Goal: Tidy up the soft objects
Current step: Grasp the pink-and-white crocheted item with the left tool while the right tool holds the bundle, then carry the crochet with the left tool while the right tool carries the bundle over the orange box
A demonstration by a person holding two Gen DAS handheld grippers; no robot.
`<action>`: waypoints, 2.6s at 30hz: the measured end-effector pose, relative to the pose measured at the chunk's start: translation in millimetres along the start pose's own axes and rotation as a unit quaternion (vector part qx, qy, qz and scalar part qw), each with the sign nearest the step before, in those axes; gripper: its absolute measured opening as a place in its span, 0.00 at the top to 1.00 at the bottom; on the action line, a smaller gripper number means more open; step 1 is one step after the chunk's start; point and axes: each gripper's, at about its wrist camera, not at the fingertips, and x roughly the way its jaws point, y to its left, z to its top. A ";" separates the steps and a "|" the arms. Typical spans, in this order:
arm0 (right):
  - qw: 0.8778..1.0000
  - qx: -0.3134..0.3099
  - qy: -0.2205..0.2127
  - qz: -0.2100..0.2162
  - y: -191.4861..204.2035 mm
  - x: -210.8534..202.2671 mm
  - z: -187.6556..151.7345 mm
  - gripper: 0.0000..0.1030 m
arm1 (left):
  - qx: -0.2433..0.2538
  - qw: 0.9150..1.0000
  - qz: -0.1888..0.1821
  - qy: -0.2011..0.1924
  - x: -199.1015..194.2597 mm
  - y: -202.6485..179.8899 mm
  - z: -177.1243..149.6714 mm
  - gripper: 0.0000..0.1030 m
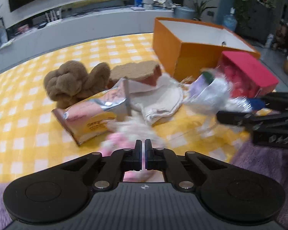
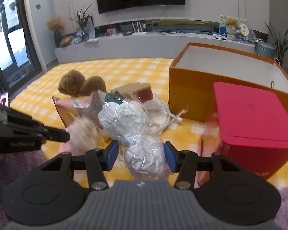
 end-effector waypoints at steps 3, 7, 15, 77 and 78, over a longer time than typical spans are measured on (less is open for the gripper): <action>1.000 0.006 -0.003 0.002 -0.7 -6.0 -1.7 0.50 | 0.001 1.000 -0.004 0.004 -1.4 0.2 -2.7 0.98; 1.000 0.014 0.006 0.010 -1.8 -10.3 -7.2 0.50 | 0.043 0.999 -0.021 0.018 -6.3 -2.1 -1.5 0.84; 0.998 0.051 0.027 0.009 -15.9 -5.2 -18.2 0.49 | 0.188 0.981 0.012 0.047 7.9 -25.2 1.9 0.35; 0.985 0.118 -0.119 -0.048 -100.2 -111.1 51.8 0.49 | -0.067 0.979 -0.146 -0.129 -36.8 -80.7 121.7 0.69; 0.984 0.118 -0.120 -0.053 -106.4 -112.2 55.7 0.49 | -0.067 0.977 -0.152 -0.131 -32.7 -84.1 129.0 0.69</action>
